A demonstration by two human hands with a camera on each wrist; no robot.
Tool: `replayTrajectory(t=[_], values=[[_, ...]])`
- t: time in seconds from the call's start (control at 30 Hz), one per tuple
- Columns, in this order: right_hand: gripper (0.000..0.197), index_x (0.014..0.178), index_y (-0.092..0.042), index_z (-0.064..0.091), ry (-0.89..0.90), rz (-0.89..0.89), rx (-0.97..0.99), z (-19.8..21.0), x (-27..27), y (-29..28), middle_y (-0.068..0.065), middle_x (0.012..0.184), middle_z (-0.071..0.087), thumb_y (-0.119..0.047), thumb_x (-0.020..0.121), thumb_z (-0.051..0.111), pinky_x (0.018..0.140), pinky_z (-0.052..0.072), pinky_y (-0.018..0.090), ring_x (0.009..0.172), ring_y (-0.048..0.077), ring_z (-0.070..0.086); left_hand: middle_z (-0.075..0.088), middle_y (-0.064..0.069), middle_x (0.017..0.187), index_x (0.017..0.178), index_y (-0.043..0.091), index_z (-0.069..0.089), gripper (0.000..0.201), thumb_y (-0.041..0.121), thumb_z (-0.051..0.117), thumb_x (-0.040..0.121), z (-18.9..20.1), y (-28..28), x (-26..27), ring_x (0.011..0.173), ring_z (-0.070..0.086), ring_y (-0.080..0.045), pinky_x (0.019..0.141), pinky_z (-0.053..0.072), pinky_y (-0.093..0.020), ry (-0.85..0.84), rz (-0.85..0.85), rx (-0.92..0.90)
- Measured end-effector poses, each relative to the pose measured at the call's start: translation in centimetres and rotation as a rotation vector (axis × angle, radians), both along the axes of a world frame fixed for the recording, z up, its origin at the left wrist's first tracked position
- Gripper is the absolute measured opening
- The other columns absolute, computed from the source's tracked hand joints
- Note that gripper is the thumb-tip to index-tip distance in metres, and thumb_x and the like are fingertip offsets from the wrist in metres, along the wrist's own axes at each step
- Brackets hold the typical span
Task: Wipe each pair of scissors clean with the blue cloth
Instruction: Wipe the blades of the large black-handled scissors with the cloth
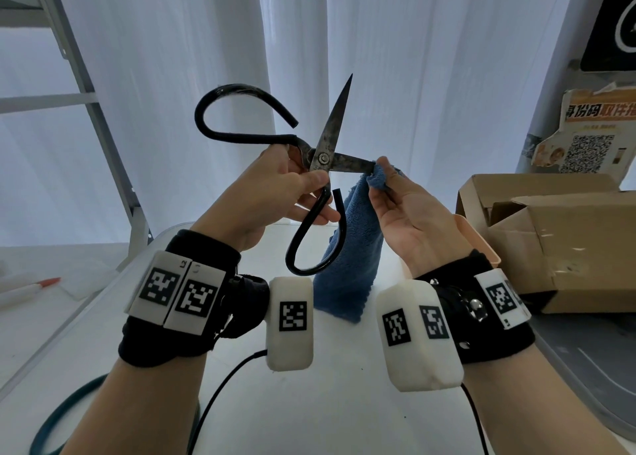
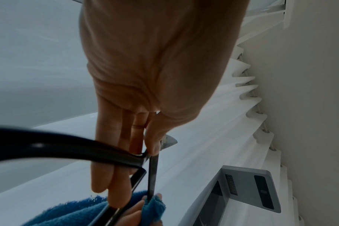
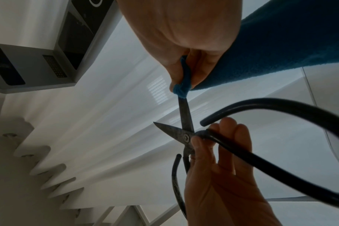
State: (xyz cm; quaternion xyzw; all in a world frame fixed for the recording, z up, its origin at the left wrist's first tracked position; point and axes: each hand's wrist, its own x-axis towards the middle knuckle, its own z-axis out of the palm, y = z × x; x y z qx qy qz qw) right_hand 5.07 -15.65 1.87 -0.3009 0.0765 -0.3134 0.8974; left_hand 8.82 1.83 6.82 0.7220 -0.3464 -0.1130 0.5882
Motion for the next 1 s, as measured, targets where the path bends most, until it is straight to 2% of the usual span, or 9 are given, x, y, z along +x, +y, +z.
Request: replayTrajectory(t=[0.13, 0.27, 0.33, 0.4, 0.47, 0.63, 0.77, 0.87, 1.0], values=[[0.03, 0.113, 0.0, 0.061, -0.004, -0.001, 0.026, 0.0, -0.1, 0.4, 0.008, 0.084, 0.069, -0.009, 0.086, 0.07, 0.057, 0.055, 0.017, 0.066, 0.012, 0.07, 0.065, -0.021, 0.093, 0.109, 0.0, 0.051, 0.01, 0.005, 0.053, 0.102, 0.2, 0.3, 0.0, 0.072, 0.075, -0.028, 0.068, 0.063, -0.035, -0.018, -0.004, 0.005], [0.013, 0.093, -0.001, 0.066, 0.014, -0.034, 0.042, 0.4, -0.2, 0.3, 0.009, 0.082, 0.068, -0.012, 0.09, 0.068, 0.058, 0.057, 0.018, 0.061, 0.011, 0.068, 0.066, -0.024, 0.098, 0.119, -0.005, 0.048, 0.022, 0.006, 0.054, 0.101, 0.2, 0.6, 0.3, 0.073, 0.076, -0.029, 0.066, 0.063, -0.034, -0.011, 0.026, 0.003], [0.017, 0.088, -0.004, 0.064, 0.031, -0.054, 0.073, 0.6, -0.5, 0.0, 0.009, 0.078, 0.068, -0.02, 0.094, 0.067, 0.059, 0.058, 0.02, 0.058, 0.013, 0.068, 0.066, -0.024, 0.099, 0.121, -0.004, 0.048, 0.023, 0.007, 0.054, 0.101, 0.4, 1.0, 0.6, 0.073, 0.076, -0.028, 0.065, 0.063, -0.032, -0.007, 0.055, -0.009], [0.022, 0.094, -0.006, 0.062, 0.057, -0.02, 0.094, 0.6, -0.9, -0.4, 0.01, 0.075, 0.069, -0.027, 0.098, 0.061, 0.057, 0.059, 0.024, 0.058, 0.017, 0.068, 0.067, -0.023, 0.097, 0.117, -0.004, 0.051, 0.02, 0.008, 0.055, 0.101, 0.7, 1.4, 0.9, 0.073, 0.076, -0.028, 0.065, 0.062, -0.031, -0.01, 0.086, -0.026], [0.021, 0.102, -0.004, 0.06, 0.094, 0.073, 0.049, 0.5, -1.3, -0.8, 0.012, 0.078, 0.071, -0.023, 0.102, 0.05, 0.053, 0.057, 0.025, 0.06, 0.021, 0.07, 0.068, -0.022, 0.092, 0.11, -0.001, 0.054, 0.013, 0.009, 0.055, 0.101, 1.0, 1.9, 1.1, 0.073, 0.076, -0.029, 0.064, 0.062, -0.032, -0.018, 0.115, -0.04], [0.023, 0.094, -0.004, 0.067, 0.332, 0.26, -0.478, 0.1, -1.8, -0.8, 0.01, 0.076, 0.072, -0.006, 0.099, 0.045, 0.056, 0.056, 0.025, 0.069, 0.02, 0.071, 0.068, -0.019, 0.089, 0.107, 0.002, 0.054, 0.009, 0.009, 0.055, 0.101, 1.1, 2.5, 1.5, 0.073, 0.076, -0.029, 0.065, 0.062, -0.033, -0.015, 0.163, -0.048], [0.029, 0.107, -0.009, 0.073, 0.556, 0.338, -1.055, 0.0, -2.4, -0.4, 0.011, 0.085, 0.076, -0.009, 0.102, 0.044, 0.068, 0.058, 0.025, 0.076, 0.017, 0.07, 0.068, -0.023, 0.096, 0.115, -0.002, 0.054, 0.017, 0.009, 0.055, 0.102, 1.0, 2.4, 1.6, 0.074, 0.076, -0.029, 0.065, 0.062, -0.032, -0.01, 0.169, -0.05], [0.03, 0.111, -0.011, 0.071, 0.615, 0.405, -1.175, -0.4, -2.5, 0.0, 0.012, 0.09, 0.077, -0.011, 0.105, 0.042, 0.07, 0.059, 0.026, 0.076, 0.016, 0.071, 0.067, -0.026, 0.102, 0.121, -0.004, 0.051, 0.024, 0.009, 0.055, 0.101, 0.9, 2.3, 1.6, 0.074, 0.076, -0.029, 0.063, 0.061, -0.03, -0.003, 0.178, -0.051], [0.025, 0.111, -0.013, 0.071, 0.704, 0.236, -1.382, -2.2, -1.1, -0.3, 0.005, 0.106, 0.073, -0.011, 0.101, 0.049, 0.08, 0.058, 0.028, 0.093, 0.014, 0.066, 0.067, -0.027, 0.105, 0.121, -0.002, 0.051, 0.022, 0.008, 0.055, 0.101, 1.0, 2.4, 1.5, 0.073, 0.076, -0.028, 0.061, 0.06, -0.028, 0.0, 0.181, -0.052]])
